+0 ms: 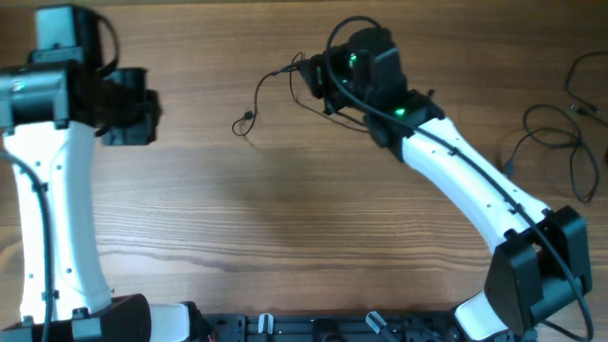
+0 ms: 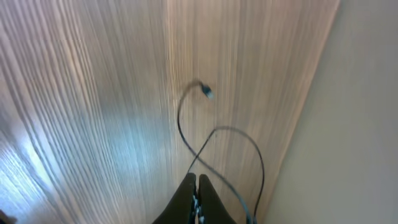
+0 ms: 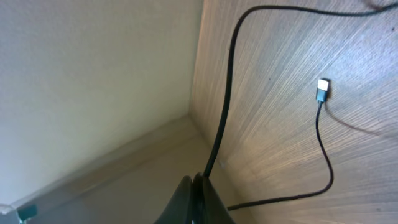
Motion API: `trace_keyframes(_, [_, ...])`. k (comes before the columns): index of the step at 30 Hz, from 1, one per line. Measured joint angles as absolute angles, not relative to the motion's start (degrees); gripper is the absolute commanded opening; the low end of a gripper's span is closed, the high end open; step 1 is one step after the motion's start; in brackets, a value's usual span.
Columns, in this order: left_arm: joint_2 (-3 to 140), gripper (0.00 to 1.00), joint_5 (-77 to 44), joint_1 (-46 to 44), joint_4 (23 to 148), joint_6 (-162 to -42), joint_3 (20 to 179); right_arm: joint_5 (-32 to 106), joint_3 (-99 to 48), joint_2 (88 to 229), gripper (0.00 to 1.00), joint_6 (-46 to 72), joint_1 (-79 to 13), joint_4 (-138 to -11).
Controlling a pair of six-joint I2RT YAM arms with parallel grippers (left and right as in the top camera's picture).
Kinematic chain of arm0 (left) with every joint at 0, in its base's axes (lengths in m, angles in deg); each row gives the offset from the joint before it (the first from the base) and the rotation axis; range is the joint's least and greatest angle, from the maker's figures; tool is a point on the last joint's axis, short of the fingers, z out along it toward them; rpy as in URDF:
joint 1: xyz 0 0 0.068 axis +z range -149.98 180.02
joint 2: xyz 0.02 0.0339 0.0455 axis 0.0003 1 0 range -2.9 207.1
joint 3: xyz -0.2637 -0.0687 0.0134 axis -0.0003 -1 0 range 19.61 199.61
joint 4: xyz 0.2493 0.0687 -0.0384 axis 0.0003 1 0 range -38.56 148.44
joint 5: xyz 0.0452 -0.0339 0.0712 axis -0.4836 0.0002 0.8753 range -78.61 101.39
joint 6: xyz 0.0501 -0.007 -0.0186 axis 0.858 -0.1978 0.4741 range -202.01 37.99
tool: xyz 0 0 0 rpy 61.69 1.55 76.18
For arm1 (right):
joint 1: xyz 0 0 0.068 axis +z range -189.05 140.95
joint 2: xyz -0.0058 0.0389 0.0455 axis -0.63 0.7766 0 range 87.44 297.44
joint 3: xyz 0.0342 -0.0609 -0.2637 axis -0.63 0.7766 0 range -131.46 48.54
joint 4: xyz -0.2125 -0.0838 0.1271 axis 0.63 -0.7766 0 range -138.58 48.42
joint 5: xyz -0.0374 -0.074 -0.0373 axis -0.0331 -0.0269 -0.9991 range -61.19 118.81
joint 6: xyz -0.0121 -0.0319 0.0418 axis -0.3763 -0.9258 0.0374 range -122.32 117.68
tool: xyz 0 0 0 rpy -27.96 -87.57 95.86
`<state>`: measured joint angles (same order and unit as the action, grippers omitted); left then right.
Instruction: Untangle cables
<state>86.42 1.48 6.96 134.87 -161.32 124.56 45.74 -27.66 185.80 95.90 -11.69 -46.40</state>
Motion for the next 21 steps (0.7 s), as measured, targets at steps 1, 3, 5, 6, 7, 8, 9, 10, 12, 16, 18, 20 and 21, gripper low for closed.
trace_keyframes(1, [86.42, 0.04, 1.61, 8.38, 134.98, -160.68, 124.56, 47.16, -27.66, 185.80, 0.04, 95.22, -12.46, -46.40])
trace_keyframes(3, [86.42, 0.04, 0.97, 8.97, 134.44, -160.01, 124.56, 48.80, -27.66, 185.80, 0.04, 93.95, -13.22, -46.38])
trace_keyframes(5, [86.42, 0.04, -0.56, 7.42, 130.09, -158.21, 124.56, 50.40, -27.66, 185.80, 0.04, 92.23, -13.22, -46.31])
trace_keyframes(6, [86.44, 0.07, -0.99, 6.11, 128.58, -156.88, 124.54, 50.83, -27.66, 185.80, 0.04, 91.29, -13.11, -46.29])
trace_keyframes(7, [86.44, 0.16, -1.34, 4.12, 124.49, -153.03, 124.43, 50.90, -27.66, 185.80, 0.05, 91.11, -13.07, -46.29])
trace_keyframes(8, [86.44, 0.34, -1.52, 2.57, 120.71, -148.51, 124.45, 51.42, -27.66, 185.80, 0.04, 89.62, -12.96, -46.31])
trace_keyframes(9, [86.70, 0.70, -2.00, -0.71, 116.38, -140.40, 124.52, 51.84, -27.66, 185.80, 0.04, 88.51, -12.96, -46.29])
trace_keyframes(10, [87.10, 0.91, -2.24, -4.08, 115.84, -130.06, 124.52, 51.99, -27.66, 185.80, 0.04, 87.50, -12.96, -46.35])
trace_keyframes(12, [88.21, 0.81, -0.69, -10.13, 117.65, -113.60, 124.49, 52.25, -27.66, 185.80, 0.05, 84.90, -12.96, -46.33])
trace_keyframes(16, [91.14, 0.80, 8.12, -17.59, 114.35, -99.11, 124.49, 52.45, -27.66, 185.80, 0.04, 81.10, -12.96, -47.07])
trace_keyframes(18, [92.84, 0.77, 10.94, -19.62, 113.30, -95.92, 124.49, 52.60, -27.66, 185.80, 0.04, 79.64, -12.96, -47.62])
trace_keyframes(20, [95.18, 0.77, 11.79, -21.21, 113.24, -92.38, 124.49, 52.63, -27.66, 185.80, 0.04, 78.76, -12.96, -48.23])
trace_keyframes(21, [96.71, 0.77, 11.99, -21.85, 113.19, -91.03, 124.49, 52.63, -27.66, 185.80, 0.04, 78.54, -12.96, -48.26])
